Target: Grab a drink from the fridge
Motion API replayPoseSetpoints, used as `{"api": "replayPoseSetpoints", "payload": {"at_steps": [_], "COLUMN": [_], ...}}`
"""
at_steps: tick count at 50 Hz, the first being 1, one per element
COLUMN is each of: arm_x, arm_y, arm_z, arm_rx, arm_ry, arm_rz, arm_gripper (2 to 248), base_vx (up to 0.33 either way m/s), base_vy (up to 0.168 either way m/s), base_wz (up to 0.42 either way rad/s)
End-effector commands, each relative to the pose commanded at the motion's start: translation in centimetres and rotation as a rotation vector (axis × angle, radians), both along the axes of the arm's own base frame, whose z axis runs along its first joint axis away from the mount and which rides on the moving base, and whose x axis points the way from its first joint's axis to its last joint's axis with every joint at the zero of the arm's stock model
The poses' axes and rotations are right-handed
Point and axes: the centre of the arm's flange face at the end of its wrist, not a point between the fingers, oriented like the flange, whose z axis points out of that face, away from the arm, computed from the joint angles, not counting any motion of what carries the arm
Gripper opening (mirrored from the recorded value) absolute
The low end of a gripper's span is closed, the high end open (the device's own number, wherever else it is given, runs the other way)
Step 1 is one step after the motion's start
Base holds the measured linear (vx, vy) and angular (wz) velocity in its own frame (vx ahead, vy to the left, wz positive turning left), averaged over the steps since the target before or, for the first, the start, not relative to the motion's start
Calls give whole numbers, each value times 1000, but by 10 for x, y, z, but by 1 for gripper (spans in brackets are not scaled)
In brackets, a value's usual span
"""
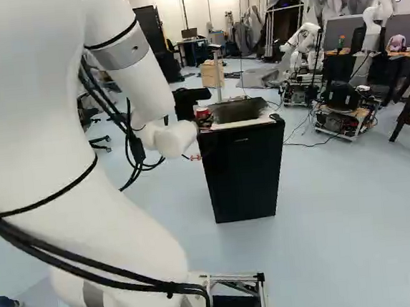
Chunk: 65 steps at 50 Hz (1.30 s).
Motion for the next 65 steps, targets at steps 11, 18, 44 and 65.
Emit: {"api": "replayPoseSetpoints", "payload": {"at_steps": [11, 18, 44, 65], "arm_x": [-33, -52, -102, -121], "arm_y": [13, 19, 33, 37], "arm_z": [-8, -13, -29, -37], "arm_rx": [3, 5, 8, 9], "arm_ry": [24, 37, 73, 87], "arm_rz": [23, 36, 71, 84], "arm_gripper": [94, 94, 94, 94], "base_vx": [0, 0, 0, 0], "base_vy": [0, 0, 0, 0], "base_wz": [0, 0, 0, 0]}}
